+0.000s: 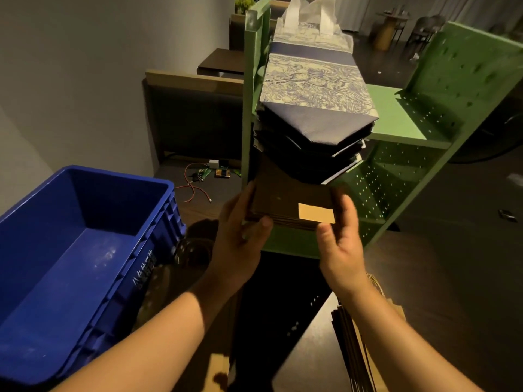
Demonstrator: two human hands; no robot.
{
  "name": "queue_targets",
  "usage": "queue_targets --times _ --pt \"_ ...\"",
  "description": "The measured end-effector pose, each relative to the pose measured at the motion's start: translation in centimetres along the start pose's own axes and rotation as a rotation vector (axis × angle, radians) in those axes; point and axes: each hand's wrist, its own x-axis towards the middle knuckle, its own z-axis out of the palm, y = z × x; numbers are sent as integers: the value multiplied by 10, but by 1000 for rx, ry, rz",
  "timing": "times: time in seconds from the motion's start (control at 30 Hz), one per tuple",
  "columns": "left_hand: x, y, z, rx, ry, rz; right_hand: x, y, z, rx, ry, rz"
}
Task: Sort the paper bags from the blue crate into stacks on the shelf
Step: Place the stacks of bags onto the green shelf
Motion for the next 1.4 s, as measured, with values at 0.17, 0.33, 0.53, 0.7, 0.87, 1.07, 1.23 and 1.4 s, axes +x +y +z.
queue_targets --times 0.17,0.33,0.53,0.7,0.87,1.07,1.23,1.4 --pt "4 0 3 16 124 -39 18 0 13 -149 107 -73" --pt "2 -2 -1 73 102 11 17 2 6 -116 31 -36" --pt "1 -1 4 51 210 1 13 2 15 84 96 48" --pt "-8 -5 15 35 246 -16 13 2 27 334 92 195" --pt "-10 3 21 -60 274 -53 9 -4 25 287 35 184" --pt "-6 5 19 -16 370 -91 10 -6 22 105 11 13" --pt "-5 4 11 -8 293 -140 7 -2 20 90 19 27" --pt "-11 -3 6 126 176 -114 -4 13 21 96 -2 74"
